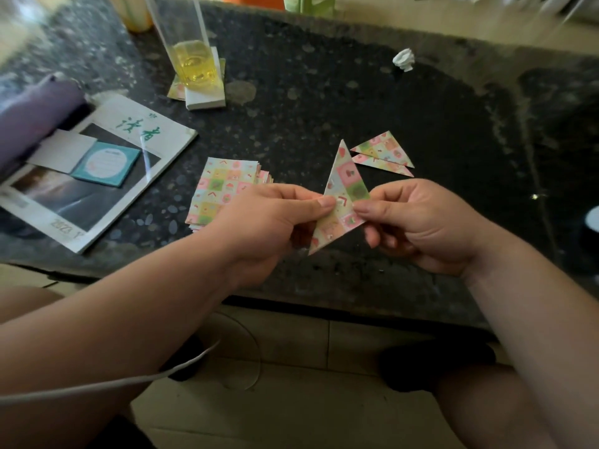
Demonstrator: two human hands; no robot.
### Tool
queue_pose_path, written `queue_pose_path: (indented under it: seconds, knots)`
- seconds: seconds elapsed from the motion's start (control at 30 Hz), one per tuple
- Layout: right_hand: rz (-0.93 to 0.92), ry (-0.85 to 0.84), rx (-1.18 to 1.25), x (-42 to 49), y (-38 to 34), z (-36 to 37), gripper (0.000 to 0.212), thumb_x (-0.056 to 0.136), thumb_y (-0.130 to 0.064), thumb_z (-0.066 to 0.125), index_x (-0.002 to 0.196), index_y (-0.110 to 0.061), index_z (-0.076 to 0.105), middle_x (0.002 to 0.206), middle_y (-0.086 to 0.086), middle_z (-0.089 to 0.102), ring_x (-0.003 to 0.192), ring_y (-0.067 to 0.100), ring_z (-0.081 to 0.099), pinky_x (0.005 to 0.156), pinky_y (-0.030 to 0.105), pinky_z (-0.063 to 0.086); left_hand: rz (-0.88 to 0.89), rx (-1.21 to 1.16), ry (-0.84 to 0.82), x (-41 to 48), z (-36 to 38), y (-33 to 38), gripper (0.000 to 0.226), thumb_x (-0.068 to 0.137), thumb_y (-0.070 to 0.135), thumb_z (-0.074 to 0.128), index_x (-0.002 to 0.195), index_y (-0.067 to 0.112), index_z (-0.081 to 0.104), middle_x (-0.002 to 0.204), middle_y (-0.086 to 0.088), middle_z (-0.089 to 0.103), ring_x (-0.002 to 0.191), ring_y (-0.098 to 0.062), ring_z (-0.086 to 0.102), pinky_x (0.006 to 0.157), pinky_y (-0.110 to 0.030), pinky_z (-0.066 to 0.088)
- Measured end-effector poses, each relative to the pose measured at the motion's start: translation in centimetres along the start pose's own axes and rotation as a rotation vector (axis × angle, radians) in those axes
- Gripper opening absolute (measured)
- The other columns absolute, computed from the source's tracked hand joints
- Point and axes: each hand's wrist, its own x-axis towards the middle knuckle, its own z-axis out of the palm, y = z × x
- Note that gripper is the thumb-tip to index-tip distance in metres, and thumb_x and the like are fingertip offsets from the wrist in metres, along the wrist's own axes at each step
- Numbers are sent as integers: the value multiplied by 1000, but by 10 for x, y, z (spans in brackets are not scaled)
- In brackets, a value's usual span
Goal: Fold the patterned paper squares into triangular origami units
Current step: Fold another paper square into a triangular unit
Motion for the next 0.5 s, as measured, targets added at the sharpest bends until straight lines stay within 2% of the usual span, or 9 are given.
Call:
queue_pose_path:
  seconds: [0.1, 0.17, 0.23, 0.3, 0.4, 0.5]
  knots:
    - [-35, 77, 102, -7, 0, 8, 23, 80, -26, 70, 68, -8, 65, 58, 7, 57, 43, 10, 39, 37, 17, 28, 2, 49, -4, -8, -3, 6, 15, 87, 18, 69, 89, 4, 74, 93, -20, 75, 80, -23, 68, 75, -35, 55]
    - [-35, 107, 146, -12, 1, 13, 25, 85, -25, 70, 69, -7, 63, 59, 7, 56, 44, 10, 39, 37, 17, 28, 43, 129, 29, -13, -3, 9, 16, 96, 14, 65, 87, 6, 76, 82, -12, 76, 70, -16, 67, 66, -28, 55]
    - [-26, 124, 171, -18, 1, 19, 28, 93, -20, 66, 69, -9, 64, 61, 7, 57, 43, 9, 40, 36, 17, 28, 85, 176, 83, -20, -1, 13, 18, 96, 13, 66, 81, 9, 75, 67, -3, 72, 57, -7, 64, 55, -21, 50]
    - [-24, 146, 180, -26, -1, 25, 30, 99, -18, 61, 72, -8, 65, 63, 7, 59, 44, 9, 42, 37, 17, 29, 92, 179, 123, -24, -1, 18, 19, 94, 14, 69, 76, 11, 73, 61, 1, 70, 51, -5, 62, 50, -20, 47]
    - [-27, 226, 172, -35, -5, 33, 26, 101, -18, 61, 79, -5, 65, 66, 8, 61, 47, 10, 44, 39, 19, 30, 76, 167, 156, -26, 1, 20, 29, 92, 19, 73, 64, 18, 76, 60, 3, 70, 51, -6, 62, 56, -26, 48]
    - [-54, 337, 183, -42, -13, 37, 24, 99, -15, 65, 77, -4, 65, 63, 8, 61, 48, 11, 43, 38, 20, 29, 115, 224, 157, -30, 5, 19, 22, 90, 29, 76, 68, 27, 79, 69, 1, 74, 60, -10, 65, 65, -33, 53]
